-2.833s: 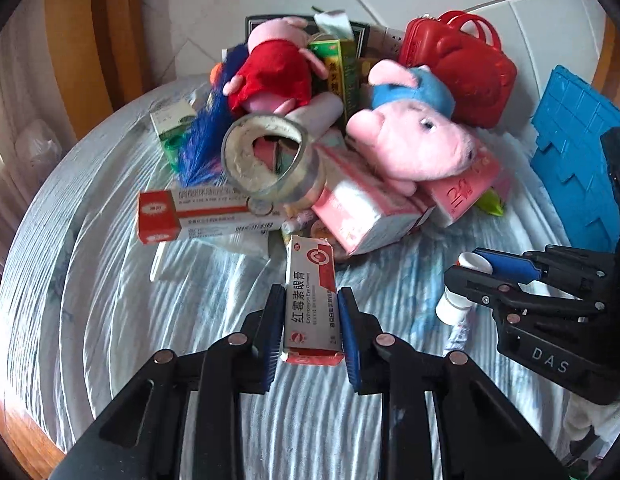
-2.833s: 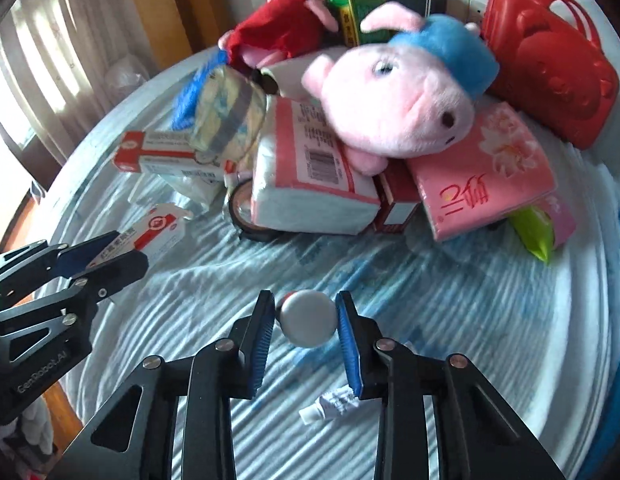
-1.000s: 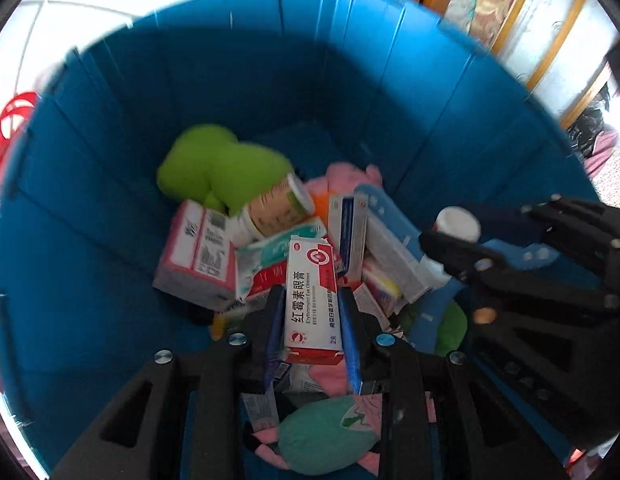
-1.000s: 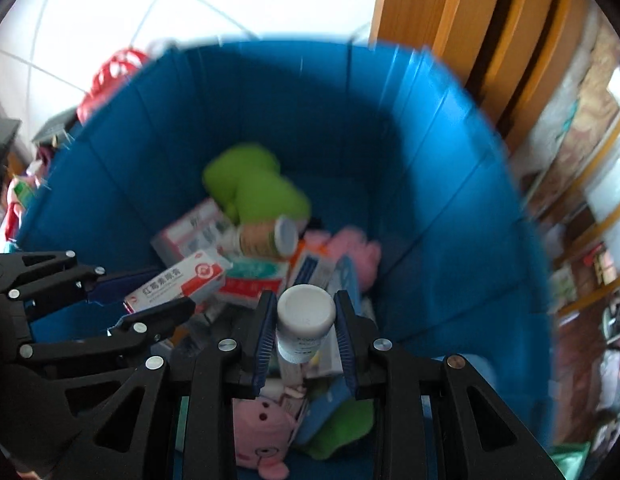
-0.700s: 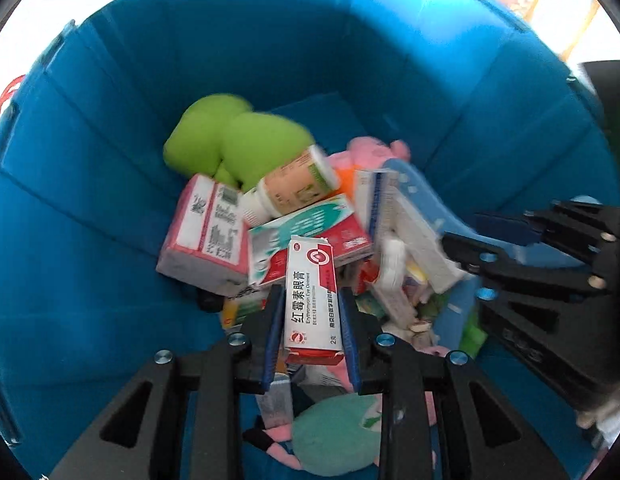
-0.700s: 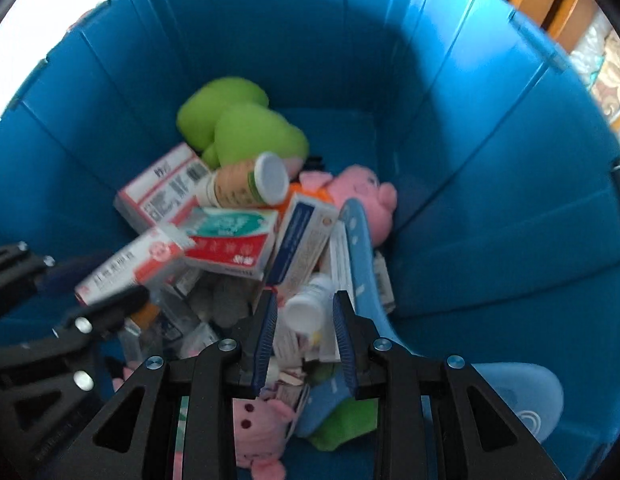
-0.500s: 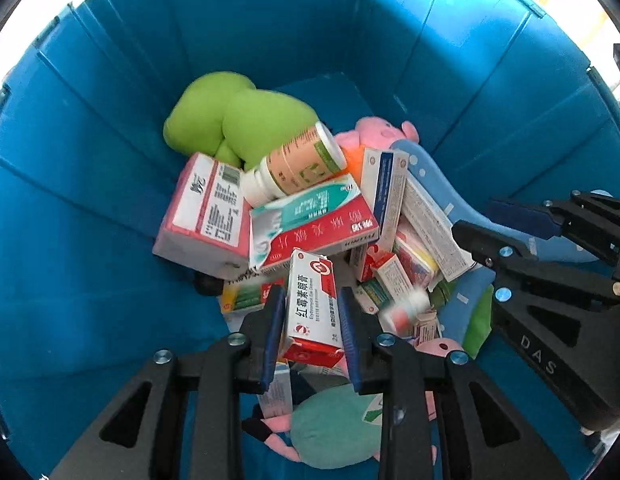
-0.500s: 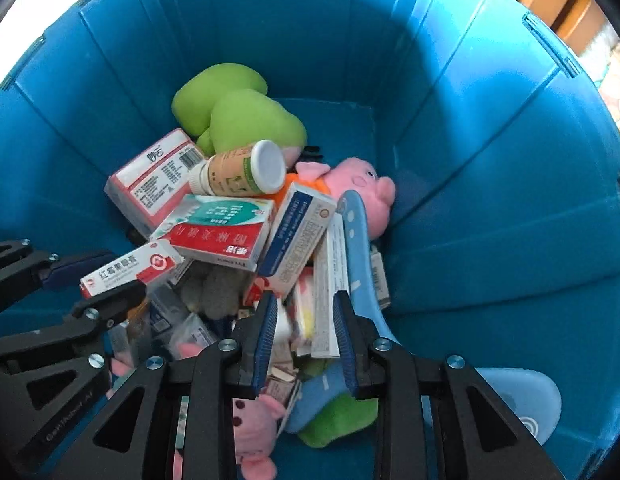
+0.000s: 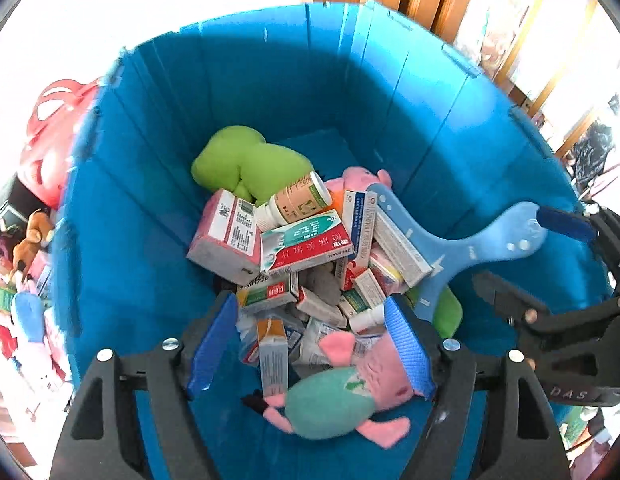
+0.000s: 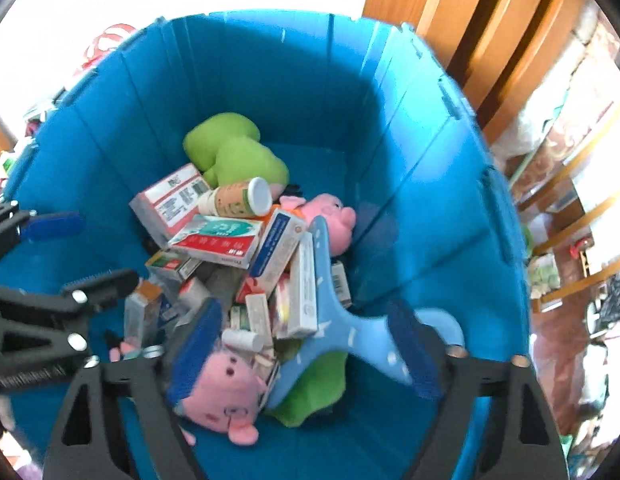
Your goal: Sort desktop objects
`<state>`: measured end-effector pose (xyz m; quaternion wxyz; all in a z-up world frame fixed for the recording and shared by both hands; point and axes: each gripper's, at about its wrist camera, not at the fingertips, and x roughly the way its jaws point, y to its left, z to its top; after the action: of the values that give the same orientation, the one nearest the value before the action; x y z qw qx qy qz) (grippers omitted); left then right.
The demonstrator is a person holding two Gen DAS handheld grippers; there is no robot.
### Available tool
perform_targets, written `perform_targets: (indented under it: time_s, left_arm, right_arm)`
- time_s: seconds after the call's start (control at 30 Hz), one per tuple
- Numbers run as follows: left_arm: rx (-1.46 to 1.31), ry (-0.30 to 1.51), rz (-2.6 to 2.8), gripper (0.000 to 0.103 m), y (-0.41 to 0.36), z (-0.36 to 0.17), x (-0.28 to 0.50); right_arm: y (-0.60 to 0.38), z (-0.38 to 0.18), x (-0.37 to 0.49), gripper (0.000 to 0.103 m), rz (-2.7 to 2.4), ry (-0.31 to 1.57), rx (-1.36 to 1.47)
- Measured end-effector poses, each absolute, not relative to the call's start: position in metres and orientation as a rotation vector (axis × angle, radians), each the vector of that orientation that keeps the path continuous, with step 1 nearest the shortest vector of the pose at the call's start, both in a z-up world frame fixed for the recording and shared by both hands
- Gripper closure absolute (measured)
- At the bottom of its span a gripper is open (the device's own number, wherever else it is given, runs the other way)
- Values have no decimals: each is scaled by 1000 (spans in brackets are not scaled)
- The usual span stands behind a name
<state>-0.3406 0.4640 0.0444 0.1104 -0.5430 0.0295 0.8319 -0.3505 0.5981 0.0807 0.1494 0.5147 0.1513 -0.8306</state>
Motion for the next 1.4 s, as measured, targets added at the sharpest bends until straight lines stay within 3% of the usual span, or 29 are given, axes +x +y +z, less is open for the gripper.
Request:
perform_targets:
  time_s: [0.07,0.17,0.3,0.67,1.4]
  left_arm:
    - [-1563,55,2464,26,460,52,-326]
    - [-1476,46,2517,24,459,61,-304]
    - [-1398,0,2549,3,456,66,-280]
    - [-1102,5,2770,3,443,75,-230]
    - [-1106,72,2820,3,453,52,-242]
  right_arm:
    - [602,86,-335,2,-2390,431,1454]
    - [606,91,-316,0,-2391,443,1435]
    - [609,91,-296,0,-2403,428,1408]
    - [618,87,-272,0,-2469,290,1304]
    - [619,73,-271,0,-2580,321,1227]
